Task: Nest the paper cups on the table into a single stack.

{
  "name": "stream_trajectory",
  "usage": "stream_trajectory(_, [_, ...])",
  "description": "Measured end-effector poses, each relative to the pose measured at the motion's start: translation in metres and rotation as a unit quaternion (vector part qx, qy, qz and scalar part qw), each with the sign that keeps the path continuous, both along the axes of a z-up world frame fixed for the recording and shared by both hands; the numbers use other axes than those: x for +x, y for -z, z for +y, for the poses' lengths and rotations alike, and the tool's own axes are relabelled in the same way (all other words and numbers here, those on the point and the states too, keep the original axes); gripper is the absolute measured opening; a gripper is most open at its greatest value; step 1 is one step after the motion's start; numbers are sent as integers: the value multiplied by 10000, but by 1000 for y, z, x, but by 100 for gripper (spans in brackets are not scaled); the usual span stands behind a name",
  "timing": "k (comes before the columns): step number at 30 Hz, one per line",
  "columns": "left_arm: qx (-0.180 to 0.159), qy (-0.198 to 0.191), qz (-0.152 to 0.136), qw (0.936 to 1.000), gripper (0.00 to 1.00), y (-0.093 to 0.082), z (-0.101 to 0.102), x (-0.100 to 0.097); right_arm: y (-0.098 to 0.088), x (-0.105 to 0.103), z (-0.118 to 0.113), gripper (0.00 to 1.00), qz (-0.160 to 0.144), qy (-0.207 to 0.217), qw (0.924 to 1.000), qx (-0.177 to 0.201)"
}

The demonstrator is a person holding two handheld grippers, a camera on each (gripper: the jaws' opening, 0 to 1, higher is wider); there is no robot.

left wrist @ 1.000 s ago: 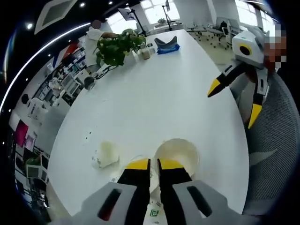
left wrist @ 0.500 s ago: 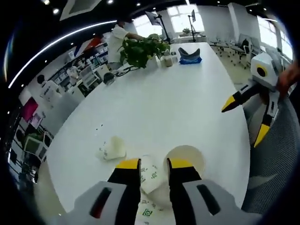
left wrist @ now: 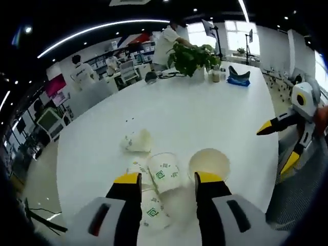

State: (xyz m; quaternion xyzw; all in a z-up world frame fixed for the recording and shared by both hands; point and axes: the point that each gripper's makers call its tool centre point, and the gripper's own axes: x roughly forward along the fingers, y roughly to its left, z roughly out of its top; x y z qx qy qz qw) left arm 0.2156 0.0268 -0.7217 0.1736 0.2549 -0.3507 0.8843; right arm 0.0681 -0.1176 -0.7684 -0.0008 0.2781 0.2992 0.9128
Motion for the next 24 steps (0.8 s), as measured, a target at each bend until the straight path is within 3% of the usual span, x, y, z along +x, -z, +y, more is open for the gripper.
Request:
stream_trajectory(3, [-147,-181,126,9996,43,2,6,-8,0,0,0,76,5,3,10000,6])
stream_trajectory(16, [-112,-531,235,9982,47,18,25,-35,9,-3,4,76,154,-156,9998,34])
stream_trajectory(18, [-216,-733,397,9963,48,30,32,-42,10,-2,4,76,173,-156,9997,55])
stream_trajectory(24, [-142,-875,496,9948,49,44,40,-60,14,-2,3,76,188,-170,9996,82])
